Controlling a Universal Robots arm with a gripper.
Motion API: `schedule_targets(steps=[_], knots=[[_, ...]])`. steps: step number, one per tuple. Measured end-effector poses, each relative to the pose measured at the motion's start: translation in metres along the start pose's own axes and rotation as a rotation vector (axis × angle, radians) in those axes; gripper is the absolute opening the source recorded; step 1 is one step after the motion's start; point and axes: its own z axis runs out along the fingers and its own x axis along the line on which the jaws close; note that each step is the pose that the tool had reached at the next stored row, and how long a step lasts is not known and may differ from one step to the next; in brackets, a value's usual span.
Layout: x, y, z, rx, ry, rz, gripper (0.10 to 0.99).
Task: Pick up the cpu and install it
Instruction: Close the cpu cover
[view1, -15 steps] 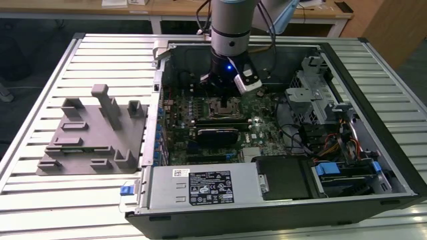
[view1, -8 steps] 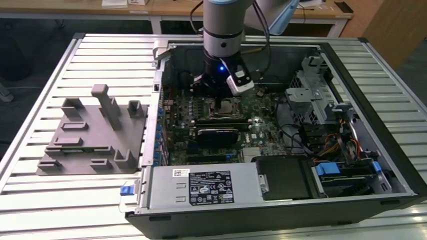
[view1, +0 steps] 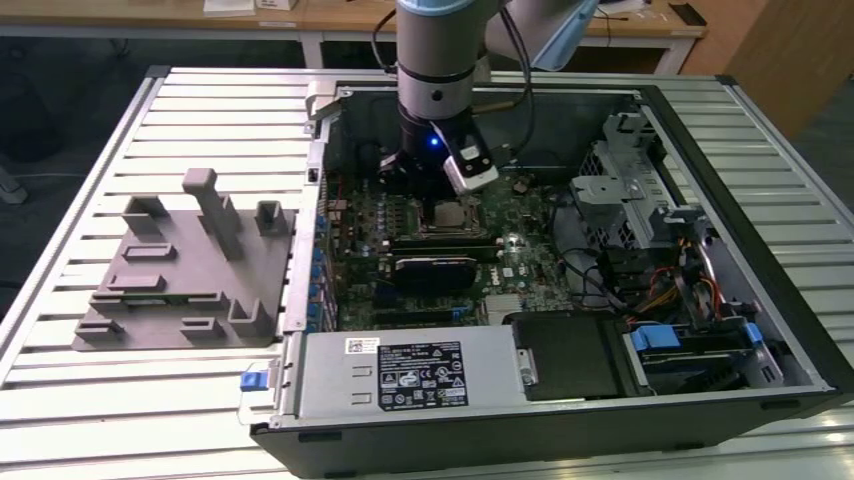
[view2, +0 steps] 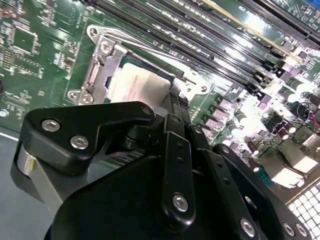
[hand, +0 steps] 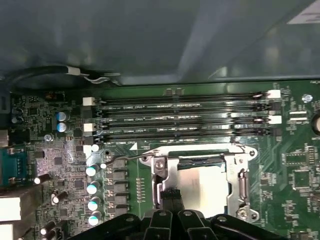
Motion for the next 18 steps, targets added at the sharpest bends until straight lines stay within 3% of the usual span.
schedule_targets(steps=[8, 18], knots=[[0.0035, -0.0009, 0.0047, 0.0, -0.0001, 0.0, 0.106], [0.0004, -0.0007, 0.0049, 0.0, 0.0002, 0.0, 0.106]])
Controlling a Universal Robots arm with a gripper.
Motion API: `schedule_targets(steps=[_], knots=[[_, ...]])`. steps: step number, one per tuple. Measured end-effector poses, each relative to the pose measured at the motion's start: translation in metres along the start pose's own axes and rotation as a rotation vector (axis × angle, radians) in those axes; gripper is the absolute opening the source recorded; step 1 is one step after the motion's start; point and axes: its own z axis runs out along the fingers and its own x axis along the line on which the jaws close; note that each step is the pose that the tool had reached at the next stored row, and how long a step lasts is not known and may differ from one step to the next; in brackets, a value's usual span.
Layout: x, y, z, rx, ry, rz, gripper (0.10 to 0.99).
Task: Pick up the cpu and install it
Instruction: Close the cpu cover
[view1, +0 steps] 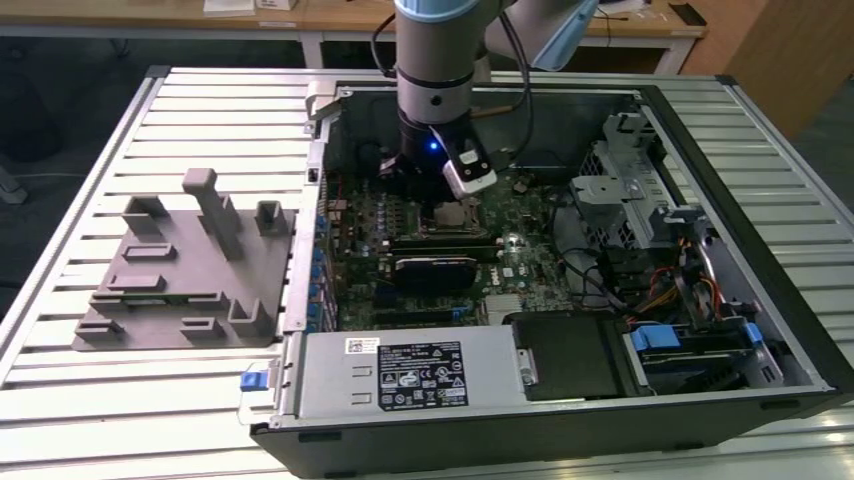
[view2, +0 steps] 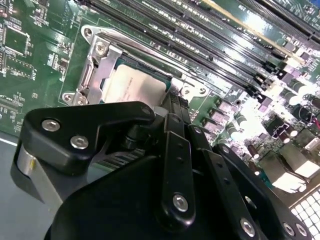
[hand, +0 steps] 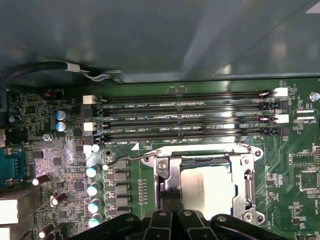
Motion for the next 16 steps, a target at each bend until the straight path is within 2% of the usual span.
schedule_targets(steps=[8, 16], knots=[[-0.0014, 0.0002, -0.0029, -0.001, 0.0002, -0.001, 0.106], [-0.0025, 0.0002, -0.0019, -0.001, 0.0004, -0.003, 0.106]])
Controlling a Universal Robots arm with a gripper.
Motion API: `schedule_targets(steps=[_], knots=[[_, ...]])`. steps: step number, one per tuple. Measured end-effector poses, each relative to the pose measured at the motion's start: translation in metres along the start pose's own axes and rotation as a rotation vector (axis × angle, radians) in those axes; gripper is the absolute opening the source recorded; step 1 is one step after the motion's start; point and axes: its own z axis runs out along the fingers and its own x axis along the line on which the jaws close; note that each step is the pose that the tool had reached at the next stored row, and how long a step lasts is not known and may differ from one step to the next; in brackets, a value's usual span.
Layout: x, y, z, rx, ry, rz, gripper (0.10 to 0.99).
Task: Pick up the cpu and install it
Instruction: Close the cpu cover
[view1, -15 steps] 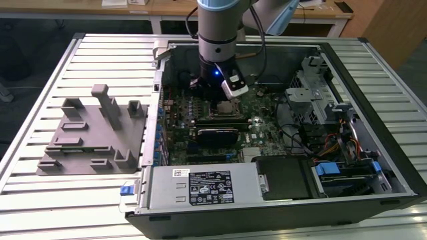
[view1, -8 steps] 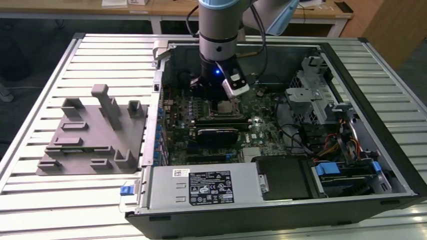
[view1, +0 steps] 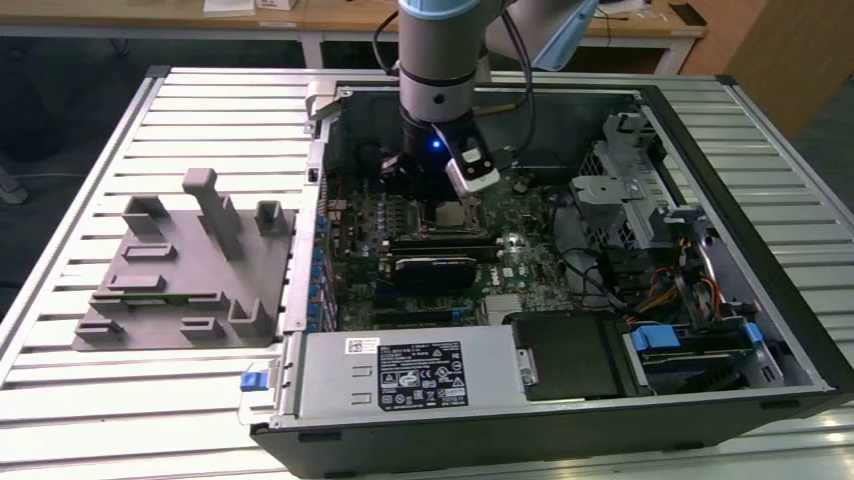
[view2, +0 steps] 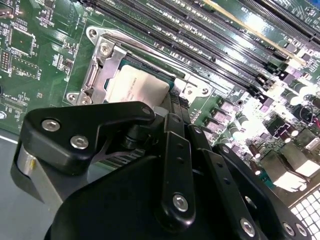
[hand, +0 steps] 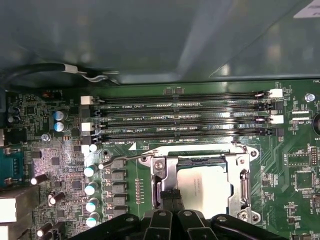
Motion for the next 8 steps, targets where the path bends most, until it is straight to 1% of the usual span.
schedule_targets(steps=[8], knots=[[-0.0012, 0.0001, 0.0013, 0.0, 0.0, -0.006, 0.106]])
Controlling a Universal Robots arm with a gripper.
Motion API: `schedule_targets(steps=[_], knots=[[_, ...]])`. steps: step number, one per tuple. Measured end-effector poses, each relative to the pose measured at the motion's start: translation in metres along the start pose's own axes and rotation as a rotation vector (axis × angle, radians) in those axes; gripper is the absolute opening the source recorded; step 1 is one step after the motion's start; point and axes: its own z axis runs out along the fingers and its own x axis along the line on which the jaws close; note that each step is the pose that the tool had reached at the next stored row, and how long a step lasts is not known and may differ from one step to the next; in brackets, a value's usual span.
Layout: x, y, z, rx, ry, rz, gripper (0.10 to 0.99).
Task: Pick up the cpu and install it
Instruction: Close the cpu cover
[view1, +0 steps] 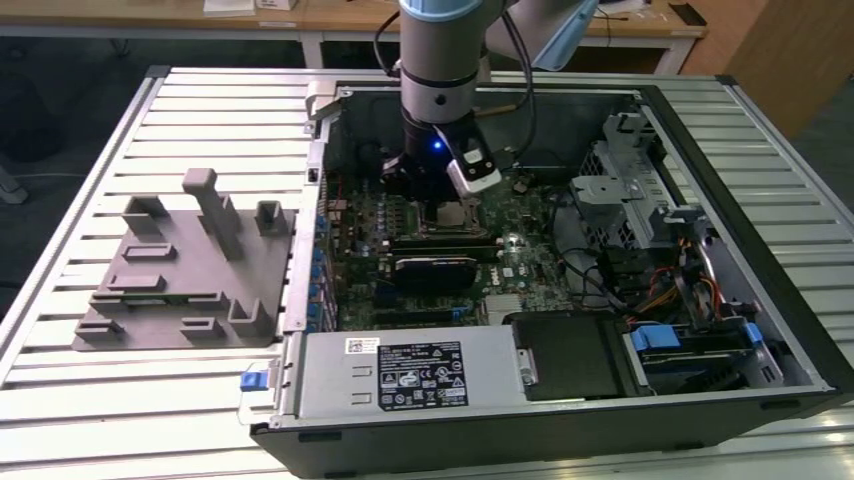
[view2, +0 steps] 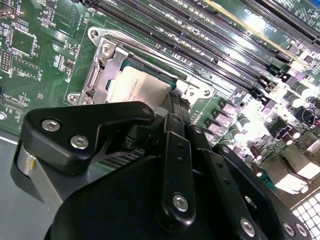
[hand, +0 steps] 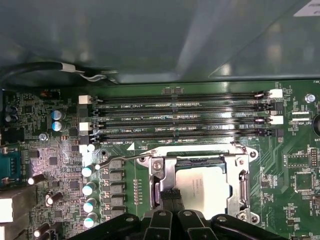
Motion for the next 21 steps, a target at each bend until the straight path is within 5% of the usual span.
schedule_targets(steps=[10, 21], knots=[[-0.0014, 0.0001, -0.0002, 0.0, 0.0003, -0.009, 0.106], [-0.0017, 0.0002, -0.0144, 0.0, -0.0008, -0.009, 0.106]])
